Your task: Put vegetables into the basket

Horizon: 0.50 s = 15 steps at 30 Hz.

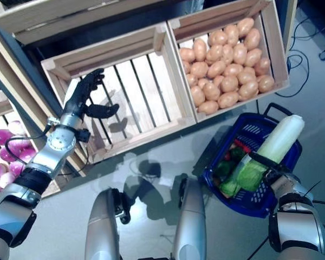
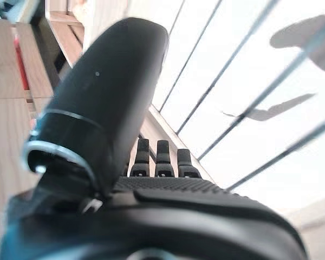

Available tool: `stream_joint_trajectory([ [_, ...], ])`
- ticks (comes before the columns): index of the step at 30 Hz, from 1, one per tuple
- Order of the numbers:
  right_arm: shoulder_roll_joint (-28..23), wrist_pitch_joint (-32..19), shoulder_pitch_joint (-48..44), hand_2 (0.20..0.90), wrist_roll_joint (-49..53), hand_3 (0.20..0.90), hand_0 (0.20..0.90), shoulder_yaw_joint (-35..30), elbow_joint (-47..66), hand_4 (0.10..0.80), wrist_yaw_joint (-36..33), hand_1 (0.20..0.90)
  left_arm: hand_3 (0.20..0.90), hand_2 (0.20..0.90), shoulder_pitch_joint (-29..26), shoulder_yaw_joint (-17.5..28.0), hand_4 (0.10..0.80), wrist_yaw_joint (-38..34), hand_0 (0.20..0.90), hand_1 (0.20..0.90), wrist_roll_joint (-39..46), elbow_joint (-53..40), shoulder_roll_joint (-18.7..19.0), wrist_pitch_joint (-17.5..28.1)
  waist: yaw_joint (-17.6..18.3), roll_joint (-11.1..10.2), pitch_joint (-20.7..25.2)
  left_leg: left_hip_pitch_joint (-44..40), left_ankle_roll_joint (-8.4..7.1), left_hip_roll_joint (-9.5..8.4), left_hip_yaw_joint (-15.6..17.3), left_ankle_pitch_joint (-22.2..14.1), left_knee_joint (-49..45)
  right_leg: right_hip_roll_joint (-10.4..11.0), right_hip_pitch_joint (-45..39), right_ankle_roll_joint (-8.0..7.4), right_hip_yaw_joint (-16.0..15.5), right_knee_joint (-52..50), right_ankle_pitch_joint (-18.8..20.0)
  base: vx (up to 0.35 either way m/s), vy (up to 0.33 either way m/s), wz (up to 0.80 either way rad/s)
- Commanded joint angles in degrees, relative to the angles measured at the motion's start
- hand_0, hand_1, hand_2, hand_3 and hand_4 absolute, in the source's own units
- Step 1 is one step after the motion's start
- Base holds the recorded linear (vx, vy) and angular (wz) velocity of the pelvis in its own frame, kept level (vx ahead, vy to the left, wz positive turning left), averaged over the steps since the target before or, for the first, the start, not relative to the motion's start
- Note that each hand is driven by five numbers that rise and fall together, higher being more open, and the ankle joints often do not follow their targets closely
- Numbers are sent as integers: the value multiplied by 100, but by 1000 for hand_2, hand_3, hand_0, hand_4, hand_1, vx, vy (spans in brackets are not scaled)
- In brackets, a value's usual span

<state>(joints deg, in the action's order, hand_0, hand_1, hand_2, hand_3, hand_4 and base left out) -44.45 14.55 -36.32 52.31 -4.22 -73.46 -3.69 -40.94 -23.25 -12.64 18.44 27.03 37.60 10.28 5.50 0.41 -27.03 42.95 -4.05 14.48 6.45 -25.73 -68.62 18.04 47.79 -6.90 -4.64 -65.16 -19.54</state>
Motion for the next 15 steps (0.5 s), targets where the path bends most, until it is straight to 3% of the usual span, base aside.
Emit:
stream_joint_trajectory([
  [1, -642, -210, 9, 300, 121, 300, 300, -370, -331, 400, -272, 300, 900, 900, -555, 146, 800, 7, 900, 900, 175, -612, 285, 424, 55, 111, 441, 206, 104, -167, 146, -323, -397, -16, -356, 407, -229, -207, -205, -72, 13, -3],
  [7, -641, -470, 54, 300, 154, 300, 300, -393, -182, 400, -228, 300, 900, 900, -656, 225, 800, -40, 900, 900, 437, -1073, 380, 384, 148, 224, 319, 701, 57, -190, 98, -468, -904, 0, 226, 390, -121, -772, -350, -72, 15, 1],
  [8, -620, -421, 32, 396, 85, 396, 396, -374, -120, 464, -284, 396, 900, 900, -667, 253, 800, -4, 900, 900, 474, -1091, 381, 404, 152, 238, 297, 781, 41, -201, 76, -481, -969, -8, 317, 379, -99, -852, -360, -51, 11, -4],
  [9, -619, -416, 15, 900, 60, 900, 900, -359, -100, 800, -300, 900, 900, 900, -671, 274, 800, 23, 900, 900, 487, -1109, 381, 413, 155, 255, 281, 849, 24, -186, 72, -486, -1026, 3, 400, 368, -83, -931, -369, -65, 15, -4],
  [15, -596, -397, -74, 900, 34, 900, 900, -197, -215, 800, 31, 900, 900, 900, -779, 245, 800, 52, 900, 900, 599, -1174, 421, 490, 133, 268, 281, 1148, -2, -151, 25, -537, -1251, 16, 747, 334, -71, -1223, -432, -56, -10, 1],
])
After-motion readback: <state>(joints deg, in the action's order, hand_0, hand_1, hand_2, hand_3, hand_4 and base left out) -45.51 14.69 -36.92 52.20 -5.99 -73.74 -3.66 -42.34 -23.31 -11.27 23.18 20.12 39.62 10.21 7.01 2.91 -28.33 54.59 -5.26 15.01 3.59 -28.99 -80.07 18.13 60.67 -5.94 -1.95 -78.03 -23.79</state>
